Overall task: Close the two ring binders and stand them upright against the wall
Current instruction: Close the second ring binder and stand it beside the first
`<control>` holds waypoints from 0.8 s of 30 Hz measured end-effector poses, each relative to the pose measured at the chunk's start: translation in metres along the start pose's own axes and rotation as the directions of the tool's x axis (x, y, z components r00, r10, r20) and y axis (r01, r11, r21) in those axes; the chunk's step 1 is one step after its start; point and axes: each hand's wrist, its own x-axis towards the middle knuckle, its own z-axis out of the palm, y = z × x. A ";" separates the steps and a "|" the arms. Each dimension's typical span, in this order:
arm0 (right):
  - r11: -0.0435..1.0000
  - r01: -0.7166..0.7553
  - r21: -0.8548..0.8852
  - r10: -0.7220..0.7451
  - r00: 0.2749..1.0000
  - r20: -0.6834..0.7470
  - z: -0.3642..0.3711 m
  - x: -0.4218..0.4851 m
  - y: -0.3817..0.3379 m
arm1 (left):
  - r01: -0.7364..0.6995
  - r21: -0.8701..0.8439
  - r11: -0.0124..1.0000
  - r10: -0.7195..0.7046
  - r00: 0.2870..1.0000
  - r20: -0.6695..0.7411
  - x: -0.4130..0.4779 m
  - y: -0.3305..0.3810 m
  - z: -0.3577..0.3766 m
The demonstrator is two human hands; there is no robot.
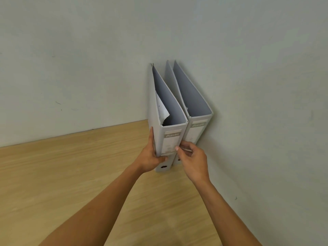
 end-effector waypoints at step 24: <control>0.999 -0.034 -0.010 0.033 0.998 -0.051 -0.004 0.028 0.011 | 0.084 0.056 0.995 -0.079 0.993 -0.091 0.020 0.012 0.013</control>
